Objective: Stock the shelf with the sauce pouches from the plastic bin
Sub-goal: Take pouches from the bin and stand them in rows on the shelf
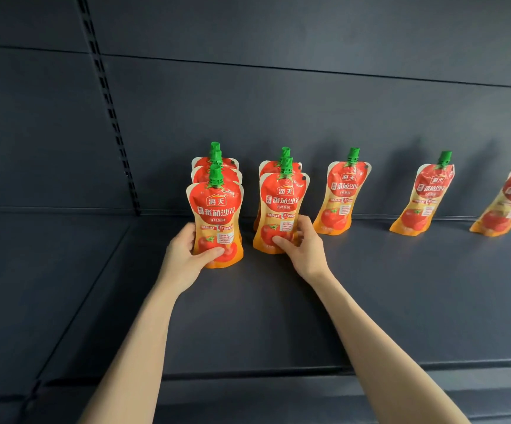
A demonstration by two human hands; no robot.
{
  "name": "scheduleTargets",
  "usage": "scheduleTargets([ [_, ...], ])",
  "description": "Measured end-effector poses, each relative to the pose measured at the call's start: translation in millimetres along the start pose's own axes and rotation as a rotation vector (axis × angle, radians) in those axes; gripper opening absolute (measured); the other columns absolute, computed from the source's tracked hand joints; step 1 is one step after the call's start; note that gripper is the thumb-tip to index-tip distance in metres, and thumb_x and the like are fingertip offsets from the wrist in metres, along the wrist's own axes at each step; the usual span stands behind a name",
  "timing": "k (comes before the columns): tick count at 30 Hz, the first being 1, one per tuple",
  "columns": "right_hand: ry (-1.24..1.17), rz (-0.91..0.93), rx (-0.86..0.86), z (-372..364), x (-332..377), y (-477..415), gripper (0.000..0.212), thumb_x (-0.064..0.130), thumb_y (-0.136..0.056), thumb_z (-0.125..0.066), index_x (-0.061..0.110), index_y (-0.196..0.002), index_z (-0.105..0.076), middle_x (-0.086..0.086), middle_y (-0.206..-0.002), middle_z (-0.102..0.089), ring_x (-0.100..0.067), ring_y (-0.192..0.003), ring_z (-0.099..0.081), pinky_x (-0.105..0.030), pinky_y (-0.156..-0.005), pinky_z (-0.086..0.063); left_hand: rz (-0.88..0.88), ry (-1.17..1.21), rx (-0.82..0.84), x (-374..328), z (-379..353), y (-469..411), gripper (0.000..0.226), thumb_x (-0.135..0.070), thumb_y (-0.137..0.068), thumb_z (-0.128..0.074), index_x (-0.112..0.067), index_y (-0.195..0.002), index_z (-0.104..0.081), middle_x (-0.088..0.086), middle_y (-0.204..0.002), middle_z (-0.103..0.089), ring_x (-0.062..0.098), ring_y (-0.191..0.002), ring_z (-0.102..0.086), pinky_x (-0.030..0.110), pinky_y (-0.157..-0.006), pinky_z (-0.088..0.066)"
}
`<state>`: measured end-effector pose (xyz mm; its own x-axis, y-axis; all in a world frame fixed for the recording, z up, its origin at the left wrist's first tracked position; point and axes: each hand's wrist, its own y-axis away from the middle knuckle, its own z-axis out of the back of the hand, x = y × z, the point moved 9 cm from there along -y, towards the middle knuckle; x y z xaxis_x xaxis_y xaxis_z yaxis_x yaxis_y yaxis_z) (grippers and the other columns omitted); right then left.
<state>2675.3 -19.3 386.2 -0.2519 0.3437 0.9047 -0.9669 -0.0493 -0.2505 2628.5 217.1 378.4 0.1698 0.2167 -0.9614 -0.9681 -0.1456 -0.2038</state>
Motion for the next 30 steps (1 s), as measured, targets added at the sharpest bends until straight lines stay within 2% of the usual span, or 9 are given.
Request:
scheduleTargets([
  [3, 0.031, -0.003, -0.005, -2, -1, -1, 0.049, 0.023, -0.085, -0.069, 0.015, -0.126, -0.043, 0.006, -0.119, -0.057, -0.005, -0.103, -0.053, -0.006, -0.073, -0.041, -0.008, -0.023, -0.012, 4, 2, -2, 0.039, -0.02, -0.074, -0.078, -0.033, -0.103, -0.055, -0.012, -0.106, -0.066, 0.009, -0.099, -0.064, 0.028, -0.081, -0.053],
  [5, 0.057, -0.005, -0.001, -3, -3, -1, 0.051, 0.025, -0.086, -0.068, 0.016, -0.129, -0.042, 0.003, -0.124, -0.058, -0.008, -0.107, -0.055, -0.011, -0.079, -0.042, -0.014, -0.031, -0.012, 5, 2, -3, 0.038, -0.022, -0.074, -0.078, -0.036, -0.1, -0.054, -0.014, -0.105, -0.066, 0.009, -0.098, -0.064, 0.028, -0.081, -0.054],
  [9, 0.121, -0.033, 0.016, -7, -7, -2, 0.057, 0.031, -0.087, -0.065, 0.018, -0.135, -0.036, -0.001, -0.132, -0.056, -0.018, -0.12, -0.054, -0.032, -0.096, -0.046, -0.018, -0.025, -0.031, 7, 4, -4, 0.041, -0.021, -0.074, -0.078, -0.031, -0.104, -0.052, -0.008, -0.108, -0.066, 0.013, -0.1, -0.064, 0.033, -0.082, -0.054],
  [12, 0.168, -0.059, 0.031, -10, -8, -3, 0.061, 0.035, -0.088, -0.062, 0.02, -0.138, -0.031, -0.002, -0.136, -0.052, -0.021, -0.124, -0.051, -0.043, -0.102, -0.045, -0.014, -0.014, -0.051, 8, 5, -5, 0.045, -0.02, -0.073, -0.079, -0.029, -0.105, -0.05, -0.008, -0.108, -0.064, 0.013, -0.1, -0.064, 0.032, -0.08, -0.054],
  [16, 0.204, -0.073, 0.033, -10, -10, -3, 0.062, 0.037, -0.089, -0.061, 0.022, -0.14, -0.029, -0.002, -0.137, -0.051, -0.023, -0.126, -0.049, -0.048, -0.103, -0.044, -0.032, -0.048, -0.055, 6, 6, -3, 0.039, -0.022, -0.074, -0.078, -0.036, -0.099, -0.05, -0.017, -0.103, -0.063, 0.007, -0.095, -0.064, 0.024, -0.074, -0.054],
  [21, 0.21, -0.081, 0.036, -11, -10, -3, 0.062, 0.037, -0.089, -0.06, 0.022, -0.14, -0.028, -0.002, -0.138, -0.051, -0.023, -0.127, -0.048, -0.048, -0.103, -0.044, -0.039, -0.072, -0.063, 4, 6, -1, 0.041, -0.024, -0.076, -0.077, -0.034, -0.104, -0.049, -0.021, -0.102, -0.061, 0.002, -0.094, -0.062, 0.016, -0.071, -0.05],
  [23, 0.206, -0.084, 0.036, -11, -10, -3, 0.062, 0.037, -0.089, -0.06, 0.022, -0.14, -0.029, -0.002, -0.138, -0.051, -0.023, -0.127, -0.048, -0.048, -0.103, -0.044, -0.034, -0.077, -0.062, 4, 6, -1, 0.042, -0.024, -0.076, -0.076, -0.032, -0.107, -0.049, -0.021, -0.102, -0.06, 0.002, -0.095, -0.061, 0.017, -0.072, -0.05],
  [27, 0.206, -0.083, 0.035, -10, -9, -2, 0.06, 0.037, -0.089, -0.061, 0.022, -0.138, -0.031, -0.002, -0.137, -0.051, -0.023, -0.127, -0.048, -0.048, -0.103, -0.044, -0.024, -0.085, -0.065, 6, 6, 0, 0.043, -0.023, -0.078, -0.075, -0.026, -0.112, -0.049, -0.01, -0.109, -0.062, 0.01, -0.101, -0.062, 0.029, -0.081, -0.053],
  [30, 0.217, -0.094, 0.034, -9, -7, -1, 0.06, 0.037, -0.089, -0.061, 0.021, -0.138, -0.031, -0.003, -0.138, -0.051, -0.024, -0.128, -0.047, -0.049, -0.103, -0.043, -0.017, -0.133, -0.077, 3, 6, 2, 0.043, -0.026, -0.078, -0.075, -0.026, -0.112, -0.049, -0.008, -0.108, -0.061, 0.008, -0.098, -0.06, 0.023, -0.076, -0.051],
])
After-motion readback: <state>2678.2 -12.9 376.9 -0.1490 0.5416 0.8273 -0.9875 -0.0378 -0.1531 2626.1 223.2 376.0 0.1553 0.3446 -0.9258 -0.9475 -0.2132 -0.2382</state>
